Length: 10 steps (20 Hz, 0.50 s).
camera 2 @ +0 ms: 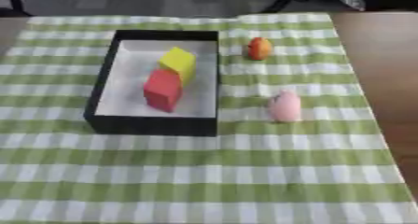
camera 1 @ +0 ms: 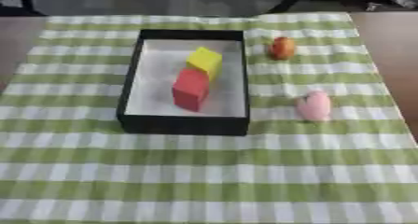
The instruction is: Pick up objects on the table and place them in the box.
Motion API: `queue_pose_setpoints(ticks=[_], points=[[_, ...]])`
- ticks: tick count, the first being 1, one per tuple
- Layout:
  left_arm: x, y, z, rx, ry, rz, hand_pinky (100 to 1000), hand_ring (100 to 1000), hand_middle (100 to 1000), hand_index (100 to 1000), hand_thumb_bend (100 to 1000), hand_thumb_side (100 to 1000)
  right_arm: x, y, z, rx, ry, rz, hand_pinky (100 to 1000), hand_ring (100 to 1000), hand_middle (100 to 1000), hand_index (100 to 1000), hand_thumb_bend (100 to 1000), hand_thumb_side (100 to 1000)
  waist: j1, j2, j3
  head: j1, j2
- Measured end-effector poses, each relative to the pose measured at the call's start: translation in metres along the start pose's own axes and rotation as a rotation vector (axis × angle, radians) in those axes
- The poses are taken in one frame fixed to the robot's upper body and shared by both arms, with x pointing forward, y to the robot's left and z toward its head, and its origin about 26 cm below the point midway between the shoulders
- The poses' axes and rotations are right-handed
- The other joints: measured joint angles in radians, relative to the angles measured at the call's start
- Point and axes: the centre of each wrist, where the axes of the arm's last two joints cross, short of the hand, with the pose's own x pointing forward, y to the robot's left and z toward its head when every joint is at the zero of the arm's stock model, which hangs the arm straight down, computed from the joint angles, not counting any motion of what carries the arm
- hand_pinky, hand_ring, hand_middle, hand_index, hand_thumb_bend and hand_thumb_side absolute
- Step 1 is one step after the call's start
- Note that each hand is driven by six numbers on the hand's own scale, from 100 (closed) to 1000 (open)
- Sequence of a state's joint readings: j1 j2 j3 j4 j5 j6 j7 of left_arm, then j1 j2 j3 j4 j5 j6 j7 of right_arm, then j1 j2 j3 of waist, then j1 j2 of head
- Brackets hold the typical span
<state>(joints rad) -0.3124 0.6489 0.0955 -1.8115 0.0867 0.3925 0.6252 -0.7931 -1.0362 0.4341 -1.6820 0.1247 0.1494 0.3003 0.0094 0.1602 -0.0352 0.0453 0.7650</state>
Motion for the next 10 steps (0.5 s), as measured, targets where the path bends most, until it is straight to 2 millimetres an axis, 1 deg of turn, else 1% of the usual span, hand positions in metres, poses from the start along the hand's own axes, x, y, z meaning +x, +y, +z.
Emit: queue_pose_setpoints(ticks=[3,7,8,10], points=[[-0.004,-0.001,0.002,-0.001,0.015,0.003,740,754,813,871,588,442,0.004,0.003,0.001,0.059,0.001,0.006,836,789,771,870,340,403,0.0,0.0,0.0,0.0,0.0],[-0.007,-0.001,0.003,-0.005,0.022,0.003,740,754,811,871,588,447,0.015,0.007,0.003,0.136,-0.006,-0.001,835,789,770,868,360,390,0.0,0.0,0.0,0.0,0.0],[-0.007,-0.001,0.003,-0.006,0.023,0.005,740,754,810,871,587,448,0.018,0.008,0.004,0.157,-0.009,-0.002,835,789,770,868,370,375,-0.001,0.001,0.0,0.0,0.0],[-0.007,-0.002,0.004,-0.007,0.027,0.01,740,754,809,870,586,451,0.024,0.01,0.005,0.196,-0.009,-0.002,833,782,761,863,385,315,-0.003,0.003,0.0,0.0,0.0]])
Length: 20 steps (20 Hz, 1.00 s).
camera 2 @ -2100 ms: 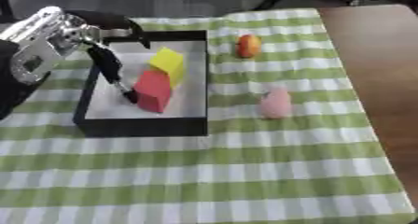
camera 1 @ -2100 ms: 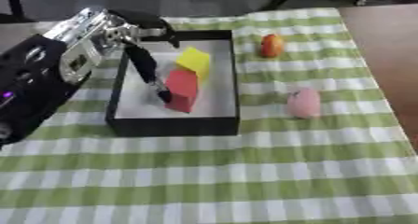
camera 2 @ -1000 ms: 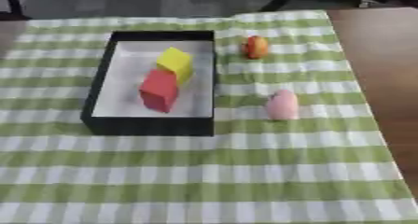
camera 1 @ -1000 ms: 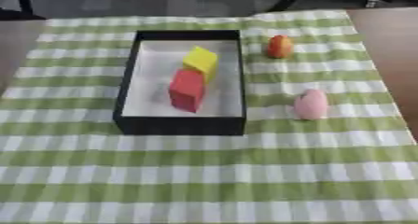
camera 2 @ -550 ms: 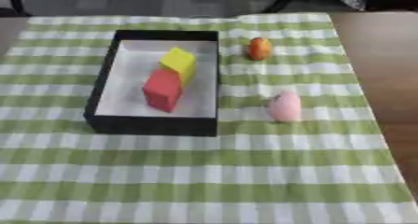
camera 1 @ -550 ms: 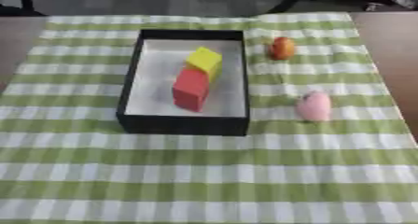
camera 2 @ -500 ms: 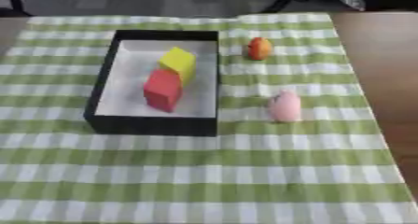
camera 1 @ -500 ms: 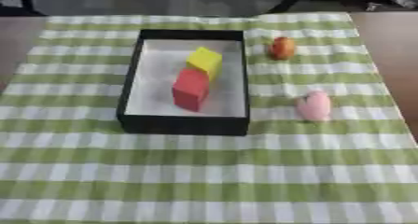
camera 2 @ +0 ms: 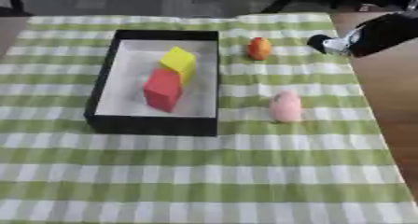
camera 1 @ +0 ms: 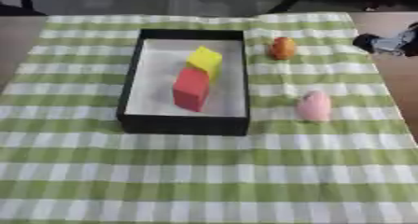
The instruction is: Pick up objects on the table and place them in the box.
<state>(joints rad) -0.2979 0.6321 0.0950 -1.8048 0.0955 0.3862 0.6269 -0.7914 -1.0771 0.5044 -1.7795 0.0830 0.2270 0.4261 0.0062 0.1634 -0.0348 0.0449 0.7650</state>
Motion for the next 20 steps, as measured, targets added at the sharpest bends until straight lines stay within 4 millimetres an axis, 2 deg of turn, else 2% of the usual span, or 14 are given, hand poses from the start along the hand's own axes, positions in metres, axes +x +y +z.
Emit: queue_pose_setpoints(ticks=[6,8,9,12,13,14,20], points=[[0.0,-0.001,0.001,-0.005,-0.002,0.002,739,753,808,867,587,451,0.011,0.008,-0.002,0.1,0.02,-0.007,816,751,737,847,451,254,-0.003,0.008,0.008,-0.006,0.0],[0.0,-0.003,0.002,-0.011,-0.001,0.006,740,753,808,867,587,452,0.015,0.01,-0.005,0.128,0.027,-0.005,801,716,732,843,475,234,-0.003,0.012,0.011,-0.009,0.0],[0.0,-0.004,0.002,-0.014,-0.002,0.006,740,753,808,867,587,453,0.017,0.011,-0.007,0.141,0.03,-0.004,794,698,728,841,449,251,-0.003,0.014,0.011,-0.01,0.0],[0.001,-0.006,0.002,-0.021,-0.003,0.01,739,753,807,865,586,456,0.022,0.015,-0.012,0.161,0.035,0.0,784,670,719,844,448,253,-0.003,0.019,0.012,-0.015,0.0],[0.001,-0.007,0.002,-0.024,0.001,0.01,739,753,807,864,584,446,0.024,0.017,-0.014,0.166,0.038,0.0,783,670,716,843,473,228,-0.003,0.021,0.012,-0.016,0.0],[0.0,-0.008,0.003,-0.028,0.002,0.01,739,753,807,864,586,457,0.025,0.019,-0.017,0.173,0.042,0.001,783,670,715,843,448,254,-0.003,0.024,0.013,-0.018,0.0],[0.0,-0.01,0.004,-0.03,0.004,0.015,737,751,804,860,585,456,0.024,0.029,-0.031,0.178,0.077,0.011,788,694,711,835,440,228,-0.003,0.036,0.018,-0.031,0.0]])
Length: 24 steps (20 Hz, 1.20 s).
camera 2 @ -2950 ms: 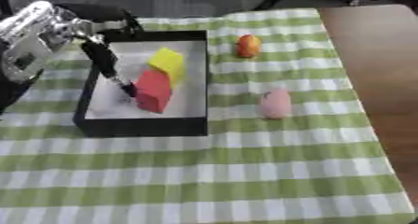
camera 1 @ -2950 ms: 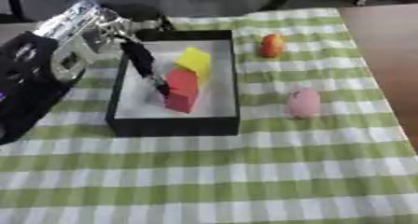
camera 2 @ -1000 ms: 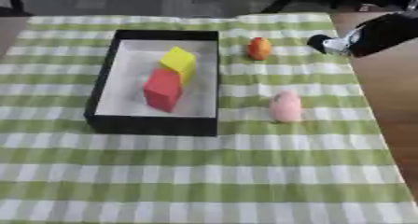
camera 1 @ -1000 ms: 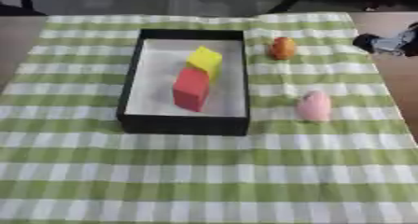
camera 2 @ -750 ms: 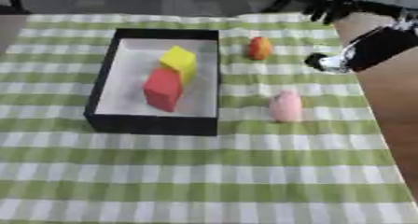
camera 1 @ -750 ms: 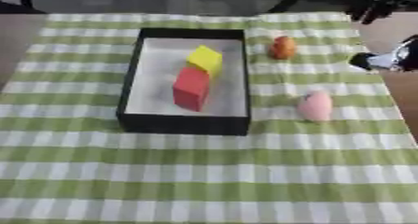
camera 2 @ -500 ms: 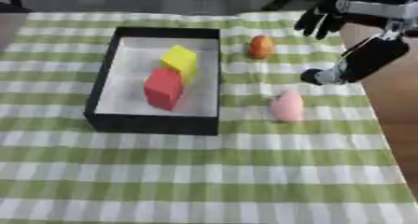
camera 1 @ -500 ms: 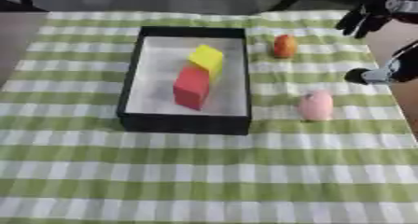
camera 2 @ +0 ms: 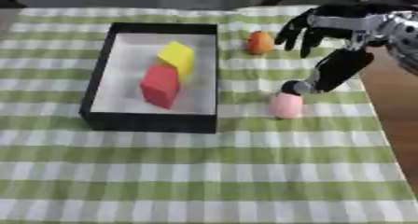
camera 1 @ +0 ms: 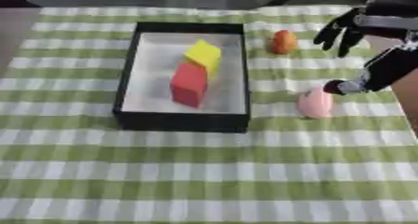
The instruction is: Pick up objects on the table and place them in the box.
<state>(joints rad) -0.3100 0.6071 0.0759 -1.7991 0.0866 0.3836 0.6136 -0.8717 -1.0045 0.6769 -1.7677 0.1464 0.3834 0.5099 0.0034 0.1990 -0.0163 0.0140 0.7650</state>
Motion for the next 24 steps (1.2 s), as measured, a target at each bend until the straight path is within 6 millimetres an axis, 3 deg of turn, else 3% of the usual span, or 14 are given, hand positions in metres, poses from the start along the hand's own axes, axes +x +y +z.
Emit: queue_pose_setpoints(ticks=[12,24], points=[[-0.002,-0.004,0.003,0.014,0.009,0.023,734,746,800,858,586,455,-0.032,0.024,-0.025,0.04,0.091,0.009,798,736,734,837,455,276,0.001,0.023,0.013,-0.014,0.0],[-0.003,-0.005,0.009,0.12,-0.069,0.124,732,750,801,854,594,421,-0.064,0.049,-0.032,0.112,0.147,-0.019,804,752,750,855,459,284,0.01,0.032,0.025,-0.014,0.0]])
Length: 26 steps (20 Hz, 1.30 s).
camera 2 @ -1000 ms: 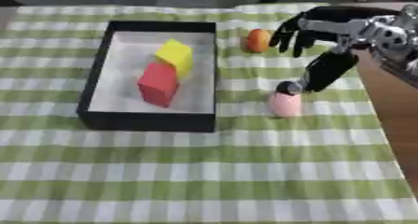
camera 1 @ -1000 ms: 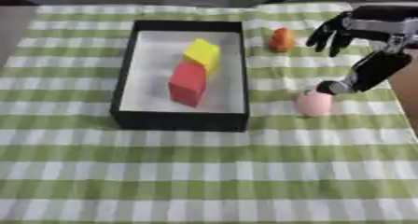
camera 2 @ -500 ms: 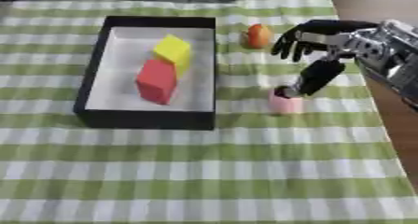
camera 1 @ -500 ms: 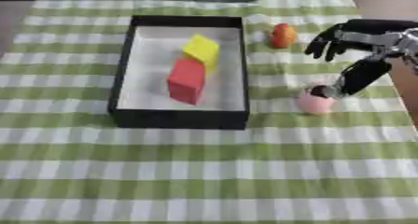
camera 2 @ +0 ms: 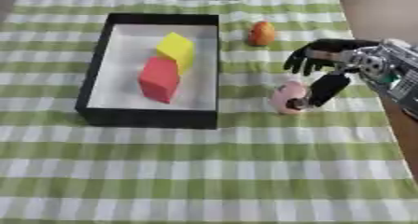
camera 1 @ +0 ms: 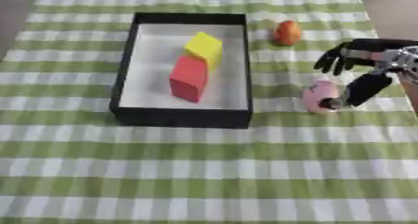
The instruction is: Pick up objects on the table and place them in the box.
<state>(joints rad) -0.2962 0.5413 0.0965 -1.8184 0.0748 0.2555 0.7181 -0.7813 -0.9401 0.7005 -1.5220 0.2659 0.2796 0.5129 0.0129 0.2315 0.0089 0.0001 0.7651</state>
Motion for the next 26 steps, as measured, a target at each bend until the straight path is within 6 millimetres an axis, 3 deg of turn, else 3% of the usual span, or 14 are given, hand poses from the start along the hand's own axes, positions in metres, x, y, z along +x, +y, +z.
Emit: queue_pose_setpoints(ticks=[8,14,16,18,19,26], points=[[-0.007,-0.001,0.006,0.052,-0.019,0.065,728,746,794,851,590,424,-0.019,0.014,-0.016,0.002,0.051,-0.028,799,746,735,841,456,272,0.012,0.003,0.006,-0.005,0.0],[-0.012,-0.001,0.009,0.063,-0.008,0.074,727,742,789,847,585,425,-0.023,0.016,-0.022,-0.024,0.049,-0.034,783,723,668,795,438,187,0.013,0.003,0.008,-0.012,0.0],[-0.013,-0.002,0.01,0.064,-0.003,0.076,726,740,787,846,579,425,-0.023,0.015,-0.023,-0.04,0.044,-0.035,770,695,570,705,406,100,0.016,0.003,0.01,-0.013,0.0],[-0.014,-0.001,0.011,0.065,0.0,0.074,726,740,787,846,579,426,-0.023,0.015,-0.022,-0.065,0.036,-0.033,761,682,550,686,385,100,0.016,0.003,0.01,-0.013,0.0],[-0.014,0.0,0.011,0.067,0.0,0.073,726,740,774,846,578,428,-0.021,0.016,-0.021,-0.078,0.03,-0.031,756,666,527,664,332,100,0.016,0.004,0.01,-0.013,0.0],[-0.017,0.002,0.011,0.071,0.006,0.065,727,739,774,846,576,431,-0.008,0.016,0.006,-0.13,-0.022,-0.032,749,654,527,660,172,100,0.016,0.005,0.004,-0.011,0.0]])
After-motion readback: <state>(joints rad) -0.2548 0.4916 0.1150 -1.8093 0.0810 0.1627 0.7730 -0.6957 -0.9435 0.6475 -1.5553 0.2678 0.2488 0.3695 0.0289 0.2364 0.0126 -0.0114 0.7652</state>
